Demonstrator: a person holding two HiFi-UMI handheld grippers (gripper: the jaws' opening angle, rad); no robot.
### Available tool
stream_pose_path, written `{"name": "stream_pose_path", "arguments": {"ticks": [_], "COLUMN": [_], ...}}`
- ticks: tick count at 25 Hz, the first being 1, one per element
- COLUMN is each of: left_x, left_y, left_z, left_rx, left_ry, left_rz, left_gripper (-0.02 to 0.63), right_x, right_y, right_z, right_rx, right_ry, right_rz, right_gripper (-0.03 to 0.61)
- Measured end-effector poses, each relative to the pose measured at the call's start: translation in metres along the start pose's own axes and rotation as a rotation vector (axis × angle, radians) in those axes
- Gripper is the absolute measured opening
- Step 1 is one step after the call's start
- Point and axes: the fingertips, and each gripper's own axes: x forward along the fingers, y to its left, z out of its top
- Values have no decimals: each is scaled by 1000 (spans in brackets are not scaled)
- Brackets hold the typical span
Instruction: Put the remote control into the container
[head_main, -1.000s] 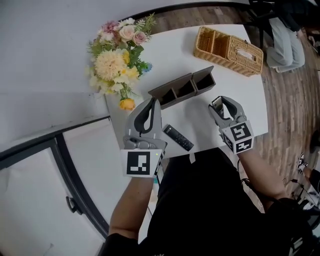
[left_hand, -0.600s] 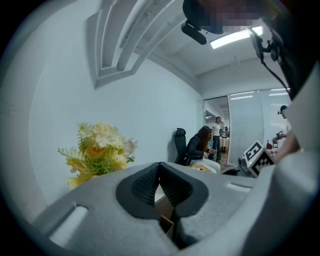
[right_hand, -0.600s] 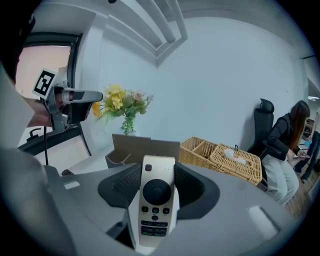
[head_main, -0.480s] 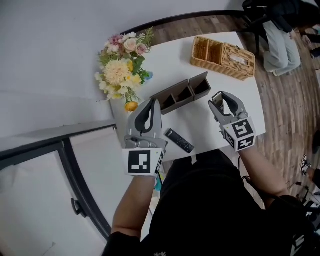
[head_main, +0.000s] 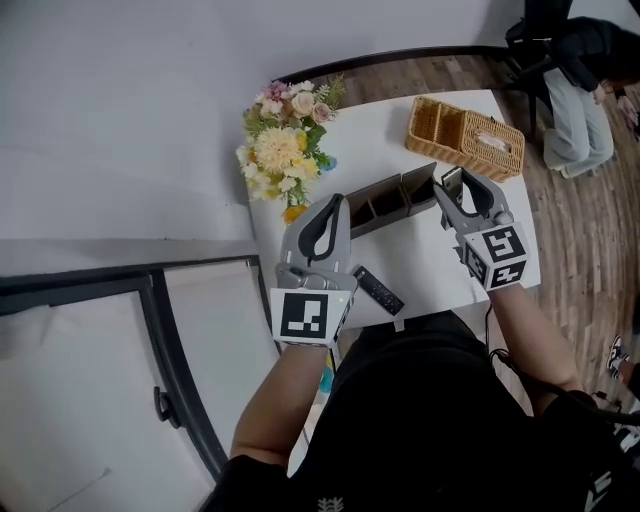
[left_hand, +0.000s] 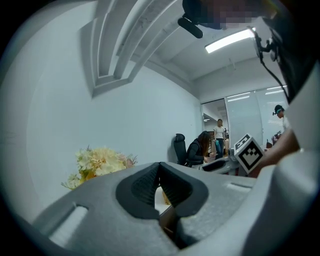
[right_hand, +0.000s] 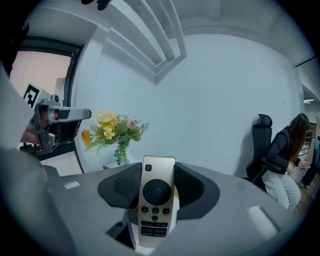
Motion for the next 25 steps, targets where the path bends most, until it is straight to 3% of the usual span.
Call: {"name": "stream_pose_path", "arguments": {"ticks": [15,25], "left_x": [23,34], "left_y": [7,14], "left_z": [28,26], "left_rx": [-10,-15], "left_ry": [-55,-52], "left_rz": [10,14], "left_gripper": [1,0], "right_x": [25,44], "right_y": [2,6], "right_z": [51,48], "right_rx": [-2,24], "right_ry": [-85,-97], "right_rz": [9,12], "right_gripper": [210,212]}}
